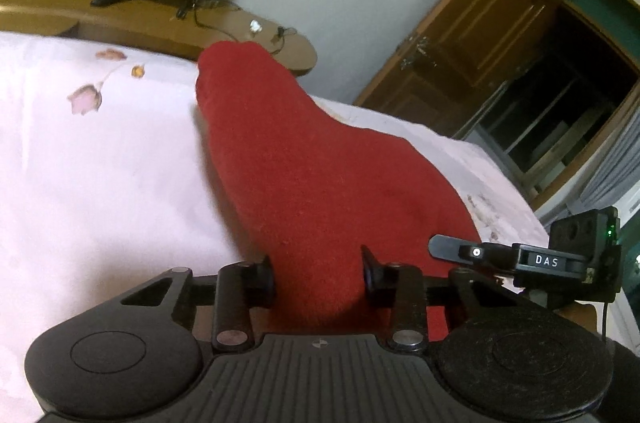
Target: Fold small clothes
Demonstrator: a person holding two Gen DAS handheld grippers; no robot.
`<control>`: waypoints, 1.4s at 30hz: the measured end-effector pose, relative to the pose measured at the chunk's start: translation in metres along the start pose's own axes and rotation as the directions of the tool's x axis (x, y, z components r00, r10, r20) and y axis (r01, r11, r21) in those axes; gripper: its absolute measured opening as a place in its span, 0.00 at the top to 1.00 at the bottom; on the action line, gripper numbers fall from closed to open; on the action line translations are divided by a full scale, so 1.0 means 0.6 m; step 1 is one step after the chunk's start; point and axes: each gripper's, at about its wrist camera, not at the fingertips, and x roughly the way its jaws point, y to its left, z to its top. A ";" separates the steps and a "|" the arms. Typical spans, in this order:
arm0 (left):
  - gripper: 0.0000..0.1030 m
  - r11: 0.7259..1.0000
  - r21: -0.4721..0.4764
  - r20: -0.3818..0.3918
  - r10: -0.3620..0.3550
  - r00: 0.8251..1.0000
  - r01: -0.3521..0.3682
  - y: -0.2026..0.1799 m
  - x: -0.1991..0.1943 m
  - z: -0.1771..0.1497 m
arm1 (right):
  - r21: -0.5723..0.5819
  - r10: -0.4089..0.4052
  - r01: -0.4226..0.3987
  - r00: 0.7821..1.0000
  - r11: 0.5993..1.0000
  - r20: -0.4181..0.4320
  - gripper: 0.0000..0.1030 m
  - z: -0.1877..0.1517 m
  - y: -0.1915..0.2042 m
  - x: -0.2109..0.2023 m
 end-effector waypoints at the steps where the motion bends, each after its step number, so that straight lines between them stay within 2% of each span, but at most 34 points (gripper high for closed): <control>1: 0.64 1.000 0.000 0.006 -0.002 1.000 0.002 -0.003 -0.008 0.001 | -0.005 -0.001 0.001 1.000 1.000 0.005 0.65 -0.002 0.005 -0.006; 8: 0.64 1.000 0.010 0.063 0.009 0.998 -0.010 -0.006 -0.109 -0.005 | -0.045 0.025 -0.024 0.999 0.999 0.021 0.65 -0.003 0.070 -0.018; 14: 0.64 0.998 -0.010 0.093 0.058 0.994 -0.057 0.036 -0.216 -0.014 | -0.080 0.094 -0.093 0.996 0.992 0.007 0.66 -0.012 0.153 0.015; 20: 0.64 0.991 -0.067 0.123 0.124 0.985 -0.117 0.105 -0.323 -0.040 | -0.088 0.162 -0.164 0.986 0.983 -0.029 0.66 -0.033 0.229 0.082; 25: 0.64 0.977 -0.135 0.119 0.179 0.977 -0.162 0.175 -0.392 -0.071 | -0.064 0.198 -0.203 0.978 0.977 -0.067 0.66 -0.063 0.288 0.152; 31: 0.63 0.955 -0.217 0.071 0.219 0.973 -0.199 0.259 -0.421 -0.128 | -0.046 0.211 -0.223 0.961 0.974 -0.178 0.66 -0.098 0.332 0.238; 33: 0.47 0.940 -0.265 0.071 0.240 0.968 -0.214 0.286 -0.419 -0.152 | -0.059 0.167 -0.184 0.961 0.981 -0.220 0.60 -0.114 0.332 0.266; 34: 0.43 0.937 -0.274 0.098 0.250 0.963 -0.215 0.291 -0.420 -0.164 | -0.075 0.106 -0.126 0.967 0.989 -0.233 0.56 -0.124 0.326 0.284; 35: 0.41 0.939 -0.270 0.123 0.255 0.959 -0.215 0.289 -0.420 -0.174 | -0.057 0.091 -0.107 0.969 0.993 -0.230 0.54 -0.134 0.313 0.296; 36: 0.40 0.936 -0.273 0.140 0.267 0.953 -0.222 0.285 -0.421 -0.179 | -0.025 0.127 -0.135 0.971 0.991 -0.202 0.54 -0.137 0.301 0.296; 38: 0.32 0.925 -0.266 0.159 0.319 0.934 -0.271 0.269 -0.428 -0.188 | -0.028 0.132 -0.140 0.972 0.990 -0.196 0.54 -0.136 0.297 0.295; 40: 0.31 0.905 -0.268 0.180 0.385 0.905 -0.331 0.250 -0.445 -0.196 | -0.084 0.098 -0.116 0.976 0.990 -0.193 0.53 -0.135 0.310 0.287; 42: 0.31 0.879 -0.267 0.219 0.454 0.864 -0.394 0.228 -0.478 -0.202 | -0.125 0.059 -0.081 0.984 0.989 -0.171 0.52 -0.130 0.321 0.271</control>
